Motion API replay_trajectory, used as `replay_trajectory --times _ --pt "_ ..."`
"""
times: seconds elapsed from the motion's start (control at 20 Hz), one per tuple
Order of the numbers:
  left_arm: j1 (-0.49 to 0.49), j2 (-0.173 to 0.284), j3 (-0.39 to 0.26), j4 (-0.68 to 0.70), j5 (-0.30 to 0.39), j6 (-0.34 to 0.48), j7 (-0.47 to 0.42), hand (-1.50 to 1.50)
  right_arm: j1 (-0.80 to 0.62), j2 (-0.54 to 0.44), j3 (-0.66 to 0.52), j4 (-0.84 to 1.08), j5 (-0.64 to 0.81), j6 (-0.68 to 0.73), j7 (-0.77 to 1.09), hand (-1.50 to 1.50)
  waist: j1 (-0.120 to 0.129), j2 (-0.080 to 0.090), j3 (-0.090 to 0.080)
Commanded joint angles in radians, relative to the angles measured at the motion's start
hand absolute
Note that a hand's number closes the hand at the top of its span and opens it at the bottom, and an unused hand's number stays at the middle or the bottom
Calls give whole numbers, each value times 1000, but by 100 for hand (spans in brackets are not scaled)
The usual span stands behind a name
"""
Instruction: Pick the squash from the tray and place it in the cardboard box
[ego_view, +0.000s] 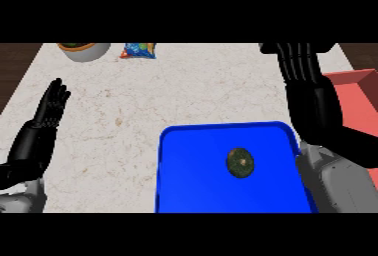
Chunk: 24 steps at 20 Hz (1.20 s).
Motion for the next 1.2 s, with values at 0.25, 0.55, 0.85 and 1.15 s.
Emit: replay_trajectory --times 0.25,0.55,0.85,1.15 --pt "92 -31 93 42 197 -37 252 0 306 -111 -29 -43 22 -7 155 -150 -4 -5 -3" --pt "131 -16 108 -3 257 -62 338 0 564 -21 -35 -194 286 -278 -254 -150 -9 -10 -2" --pt "57 8 136 47 297 -101 373 0 696 -175 100 -367 514 -222 -54 -150 -3 -4 -7" --pt "75 -15 108 8 275 -73 387 0 750 -358 109 -377 800 -109 291 -150 6 -1 -13"
